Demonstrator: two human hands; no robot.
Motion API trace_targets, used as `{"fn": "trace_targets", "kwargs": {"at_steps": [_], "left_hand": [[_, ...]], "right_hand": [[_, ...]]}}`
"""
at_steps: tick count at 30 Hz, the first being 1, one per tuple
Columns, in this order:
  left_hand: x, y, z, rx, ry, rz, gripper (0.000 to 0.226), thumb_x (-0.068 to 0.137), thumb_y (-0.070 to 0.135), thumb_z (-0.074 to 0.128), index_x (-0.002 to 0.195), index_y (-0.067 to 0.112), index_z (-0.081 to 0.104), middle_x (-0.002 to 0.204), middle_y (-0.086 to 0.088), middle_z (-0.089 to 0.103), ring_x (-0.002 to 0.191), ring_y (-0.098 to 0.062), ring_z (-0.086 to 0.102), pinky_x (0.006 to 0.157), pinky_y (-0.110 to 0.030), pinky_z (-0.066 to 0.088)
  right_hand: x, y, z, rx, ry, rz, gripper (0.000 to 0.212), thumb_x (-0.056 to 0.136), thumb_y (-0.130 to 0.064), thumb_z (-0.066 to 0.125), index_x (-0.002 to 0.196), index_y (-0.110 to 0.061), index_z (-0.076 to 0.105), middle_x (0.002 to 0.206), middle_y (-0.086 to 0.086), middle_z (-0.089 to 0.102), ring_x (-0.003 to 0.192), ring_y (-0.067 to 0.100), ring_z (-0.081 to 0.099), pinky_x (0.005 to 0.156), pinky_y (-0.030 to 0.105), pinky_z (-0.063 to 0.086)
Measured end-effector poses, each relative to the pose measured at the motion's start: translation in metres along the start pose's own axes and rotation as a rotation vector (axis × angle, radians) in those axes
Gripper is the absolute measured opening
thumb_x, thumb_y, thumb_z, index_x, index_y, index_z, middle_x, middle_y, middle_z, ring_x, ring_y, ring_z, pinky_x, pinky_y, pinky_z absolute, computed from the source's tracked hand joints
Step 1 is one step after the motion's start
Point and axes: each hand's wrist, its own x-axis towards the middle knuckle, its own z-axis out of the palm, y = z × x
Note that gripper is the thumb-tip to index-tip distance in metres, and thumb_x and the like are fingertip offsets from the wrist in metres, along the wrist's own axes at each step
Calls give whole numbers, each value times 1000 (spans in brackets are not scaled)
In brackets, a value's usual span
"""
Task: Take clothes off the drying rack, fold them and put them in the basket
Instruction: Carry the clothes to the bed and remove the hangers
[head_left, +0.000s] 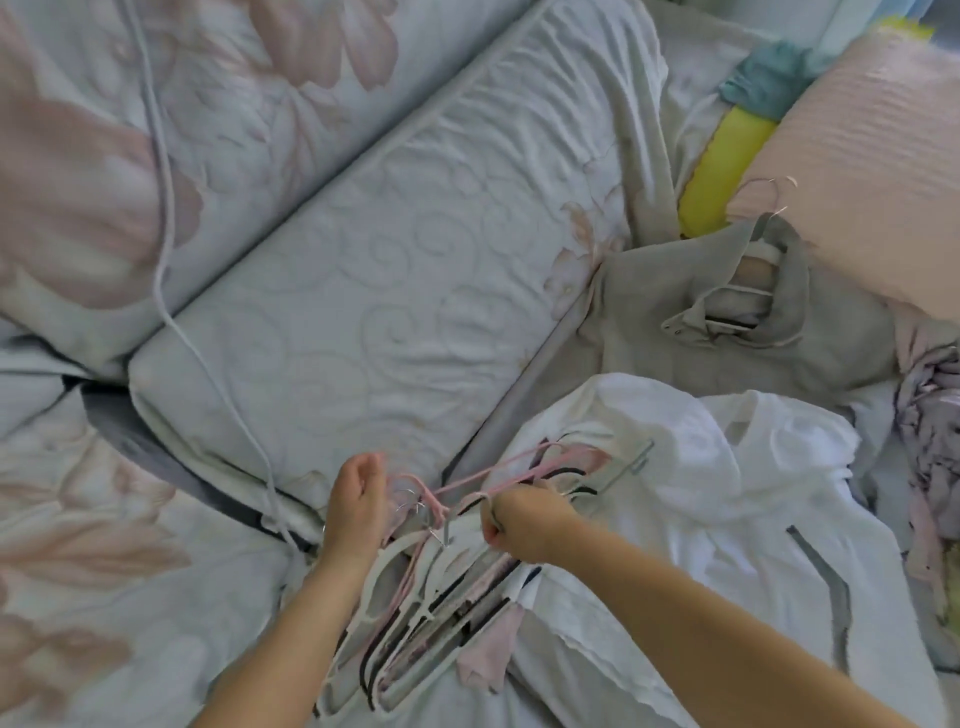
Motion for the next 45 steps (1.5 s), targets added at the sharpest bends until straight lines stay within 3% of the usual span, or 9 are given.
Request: {"fn": "trace_targets", "kwargs": {"at_steps": [4,6,8,14,21,29,36,42,45], "left_hand": [[-3,-13,-4,8,-13,63,24,103,31,35,94,25,56,95,12,57,85,1,53,75,-19,39],[-1,-25,-6,37,4,115,30,102,42,32,78,32,49,80,12,53,72,6,48,68,-17,40],[4,-37,-6,100,35,186,43,95,57,28,73,27,49,72,8,52,67,1,50,66,-22,42],[8,-64,9,709,-76,600,60,85,61,47,120,13,50,124,-3,53,120,-22,46,103,-38,40],[38,-53,41,1152,-379,773,104,53,80,63,129,10,51,129,-9,58,125,-25,44,102,-52,39],[34,-42,125,1239,-538,702,111,68,75,60,150,15,16,149,-4,32,135,-25,33,112,-41,25],[36,-45,179,1421,-524,602,126,72,67,67,148,20,-21,135,-11,34,106,-27,50,78,-36,44],[41,-59,180,1266,-583,563,86,86,54,57,151,31,6,125,-7,51,102,-30,60,77,-38,46],[44,-62,179,1164,-607,497,77,89,44,58,149,39,11,109,-5,58,90,-27,62,69,-34,49]], "right_hand": [[39,-24,22,-90,-102,6,30,98,-23,43,68,-21,44,81,2,54,80,23,50,99,38,37],[52,-31,30,-108,-175,15,8,96,-25,51,95,-19,57,100,4,63,96,25,57,101,40,38],[58,-31,37,-88,-207,31,31,93,-25,58,122,-17,52,119,9,62,110,28,58,98,41,43],[56,-20,42,18,-177,7,39,93,-19,56,130,-12,42,127,11,56,115,31,55,96,43,45],[46,8,48,-226,-111,44,63,97,-36,47,150,-15,20,154,9,27,141,31,26,117,48,18],[-15,121,30,-131,172,307,89,88,-49,60,153,-27,4,161,5,5,148,26,4,119,46,-2],[-49,207,11,-143,142,639,131,69,-63,73,140,-41,-34,154,10,-33,146,40,-11,114,59,-3],[-34,229,23,-41,162,641,131,66,-62,75,136,-49,-35,154,7,-34,146,40,-4,114,65,4],[-19,231,25,-5,193,637,127,73,-55,74,134,-49,-37,155,10,-30,140,37,29,112,64,5]]}}
